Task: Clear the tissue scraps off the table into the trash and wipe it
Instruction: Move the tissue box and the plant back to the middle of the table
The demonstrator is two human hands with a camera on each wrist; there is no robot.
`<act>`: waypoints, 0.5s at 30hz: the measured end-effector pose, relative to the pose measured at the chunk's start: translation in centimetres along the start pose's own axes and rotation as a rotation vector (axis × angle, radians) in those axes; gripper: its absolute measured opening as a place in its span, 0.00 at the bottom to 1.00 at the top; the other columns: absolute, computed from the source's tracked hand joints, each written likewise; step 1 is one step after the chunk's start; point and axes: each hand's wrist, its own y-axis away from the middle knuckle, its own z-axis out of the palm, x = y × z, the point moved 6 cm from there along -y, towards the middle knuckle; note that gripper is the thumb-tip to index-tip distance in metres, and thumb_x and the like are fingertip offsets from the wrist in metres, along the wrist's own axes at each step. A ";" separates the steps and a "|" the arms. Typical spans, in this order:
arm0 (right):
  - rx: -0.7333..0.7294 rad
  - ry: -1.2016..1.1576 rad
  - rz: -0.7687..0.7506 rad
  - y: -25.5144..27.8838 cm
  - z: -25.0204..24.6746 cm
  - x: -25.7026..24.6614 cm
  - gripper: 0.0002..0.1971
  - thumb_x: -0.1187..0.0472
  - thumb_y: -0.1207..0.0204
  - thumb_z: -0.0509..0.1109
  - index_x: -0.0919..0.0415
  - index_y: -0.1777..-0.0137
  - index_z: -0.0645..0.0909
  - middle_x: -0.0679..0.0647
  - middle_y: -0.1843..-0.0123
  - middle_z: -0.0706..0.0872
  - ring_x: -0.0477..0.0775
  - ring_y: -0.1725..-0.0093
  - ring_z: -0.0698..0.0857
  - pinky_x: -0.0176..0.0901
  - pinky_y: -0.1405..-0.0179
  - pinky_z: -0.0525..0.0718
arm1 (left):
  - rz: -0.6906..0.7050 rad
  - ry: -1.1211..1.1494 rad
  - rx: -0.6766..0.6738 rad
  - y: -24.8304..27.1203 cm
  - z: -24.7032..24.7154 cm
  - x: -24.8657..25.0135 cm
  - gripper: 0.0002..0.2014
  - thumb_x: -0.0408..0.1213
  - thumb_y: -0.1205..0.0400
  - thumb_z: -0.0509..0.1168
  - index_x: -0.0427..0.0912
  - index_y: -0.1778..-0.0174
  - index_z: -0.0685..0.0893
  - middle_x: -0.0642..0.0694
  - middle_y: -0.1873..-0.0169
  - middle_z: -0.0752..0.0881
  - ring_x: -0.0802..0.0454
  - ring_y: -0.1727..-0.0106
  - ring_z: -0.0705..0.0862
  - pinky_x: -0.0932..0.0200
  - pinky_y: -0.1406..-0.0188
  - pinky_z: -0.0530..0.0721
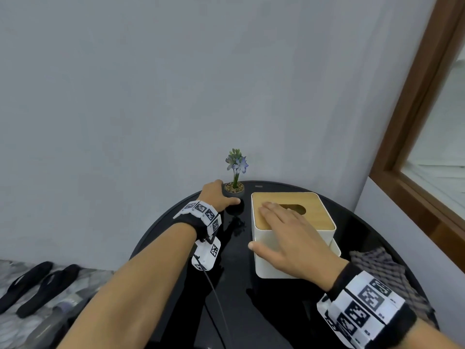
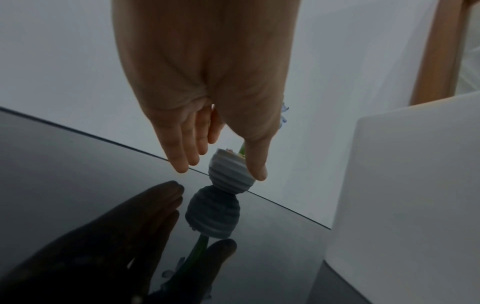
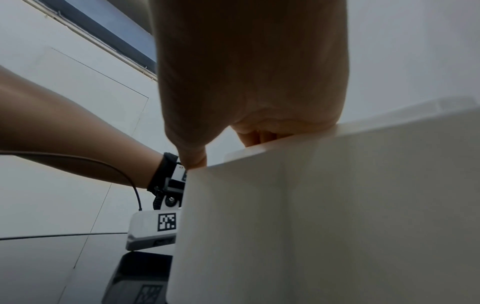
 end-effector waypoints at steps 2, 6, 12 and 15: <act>-0.001 0.002 -0.002 0.1 0.1 -0.1 0.41 0.31 0.25 0.56 0.54 0.18 0.59 0.49 0.15 0.59 0.48 0.16 0.57 0.44 0.18 0.51 | 0.010 -0.006 0.003 -0.6 0.1 -0.2 0.36 0.56 0.30 0.77 0.37 0.32 0.76 0.41 0.39 0.84 0.45 0.42 0.82 0.60 0.52 0.74; -0.001 -0.014 0.003 -0.1 0.1 -0.1 0.41 0.31 0.26 0.57 0.54 0.17 0.58 0.49 0.14 0.59 0.47 0.16 0.56 0.41 0.19 0.47 | 0.014 0.010 -0.002 -1.6 0.5 -0.5 0.34 0.55 0.31 0.78 0.38 0.35 0.79 0.41 0.42 0.86 0.47 0.46 0.82 0.60 0.52 0.74; -0.005 -0.025 0.011 -0.1 0.1 -0.1 0.42 0.32 0.26 0.57 0.55 0.17 0.58 0.49 0.14 0.58 0.47 0.16 0.56 0.39 0.21 0.45 | 0.014 0.022 -0.009 -2.3 1.0 -0.3 0.32 0.55 0.31 0.78 0.39 0.36 0.82 0.42 0.42 0.87 0.44 0.41 0.84 0.60 0.50 0.75; -0.016 -0.015 0.015 -0.1 0.3 -0.1 0.43 0.31 0.27 0.55 0.54 0.17 0.57 0.49 0.14 0.57 0.46 0.16 0.54 0.39 0.20 0.44 | 0.006 0.041 0.011 -2.5 1.2 -0.4 0.32 0.56 0.30 0.77 0.40 0.36 0.82 0.42 0.42 0.88 0.44 0.41 0.84 0.60 0.49 0.76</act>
